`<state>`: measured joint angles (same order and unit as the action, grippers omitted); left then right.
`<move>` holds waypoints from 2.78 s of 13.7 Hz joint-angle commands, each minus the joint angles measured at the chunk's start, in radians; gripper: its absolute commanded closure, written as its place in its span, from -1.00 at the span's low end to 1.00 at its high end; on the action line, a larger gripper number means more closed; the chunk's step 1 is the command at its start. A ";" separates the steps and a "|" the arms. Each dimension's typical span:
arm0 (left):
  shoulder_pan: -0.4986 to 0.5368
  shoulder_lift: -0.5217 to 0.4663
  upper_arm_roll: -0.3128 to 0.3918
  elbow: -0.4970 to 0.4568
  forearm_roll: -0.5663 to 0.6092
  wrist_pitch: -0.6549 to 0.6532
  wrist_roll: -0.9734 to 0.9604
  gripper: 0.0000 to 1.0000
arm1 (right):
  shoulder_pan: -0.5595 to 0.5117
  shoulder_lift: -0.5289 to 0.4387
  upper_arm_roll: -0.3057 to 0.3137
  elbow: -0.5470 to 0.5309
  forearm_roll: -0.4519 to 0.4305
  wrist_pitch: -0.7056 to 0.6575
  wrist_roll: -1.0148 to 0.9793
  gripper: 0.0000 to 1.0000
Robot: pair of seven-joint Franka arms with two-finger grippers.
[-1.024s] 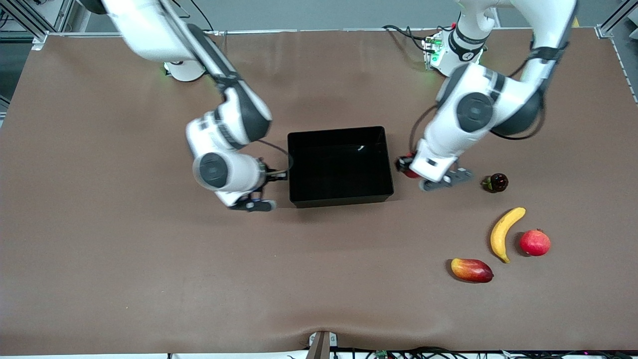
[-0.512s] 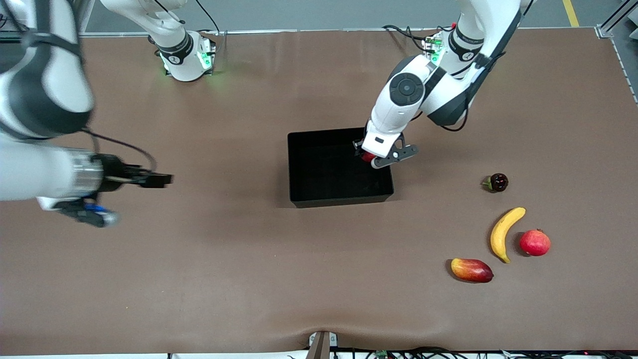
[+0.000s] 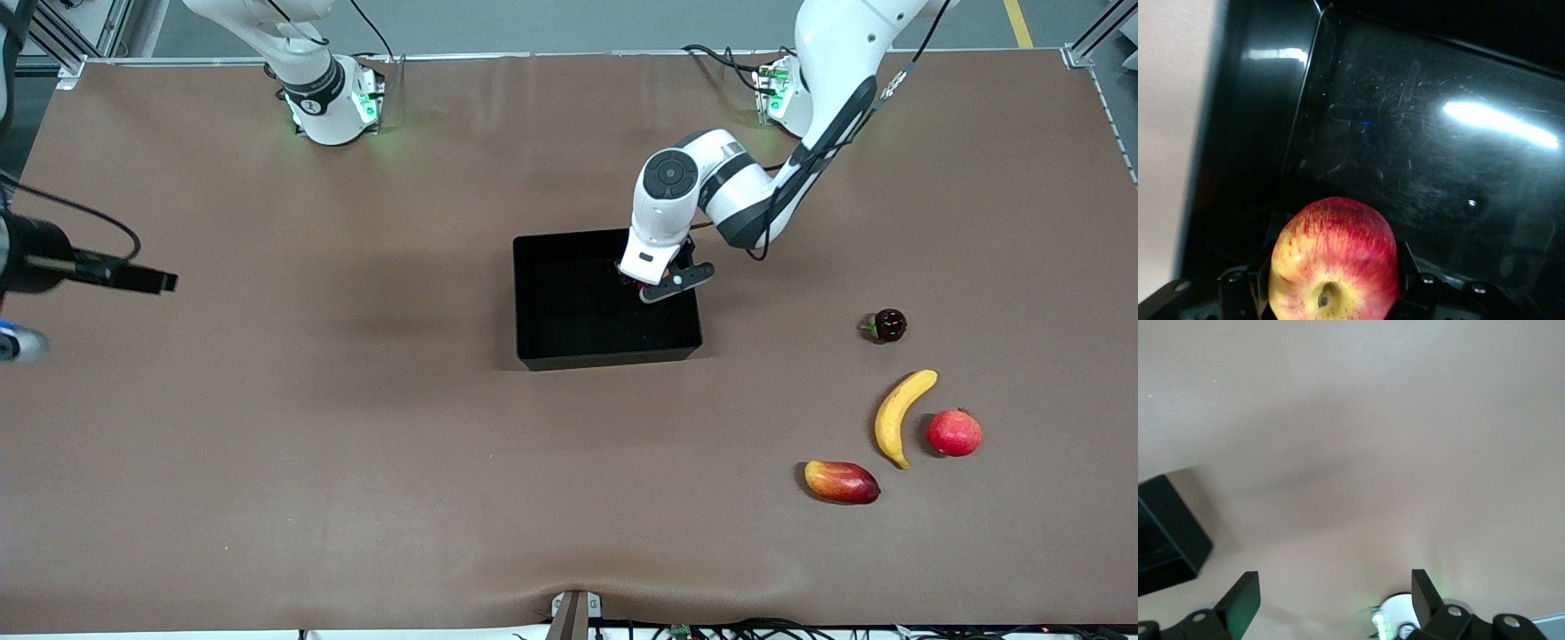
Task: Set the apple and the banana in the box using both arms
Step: 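Lower the apple into the black box and open the left gripper, then move the left gripper to the yellow banana and grasp it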
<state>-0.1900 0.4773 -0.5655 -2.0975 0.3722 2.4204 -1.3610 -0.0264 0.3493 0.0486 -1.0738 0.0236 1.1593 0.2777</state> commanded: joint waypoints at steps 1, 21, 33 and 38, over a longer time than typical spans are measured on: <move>0.003 0.037 -0.004 0.019 0.047 0.022 -0.053 0.73 | 0.045 -0.142 -0.045 -0.136 -0.051 0.005 -0.028 -1.00; 0.415 -0.069 -0.020 0.432 -0.065 -0.494 0.741 -1.00 | 0.138 -0.397 -0.148 -0.362 -0.060 0.117 -0.206 -1.00; 0.662 0.181 -0.016 0.421 0.143 -0.264 1.194 -1.00 | 0.137 -0.397 -0.151 -0.365 -0.060 0.108 -0.206 -1.00; 0.662 0.242 -0.016 0.424 0.275 -0.221 1.262 -1.00 | 0.126 -0.397 -0.151 -0.365 -0.060 0.108 -0.204 -1.00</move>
<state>0.4650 0.7008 -0.5701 -1.6847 0.6074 2.1772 -0.1492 0.1117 -0.0584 -0.1038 -1.4632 -0.0199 1.2827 0.0792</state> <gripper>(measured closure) 0.000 0.000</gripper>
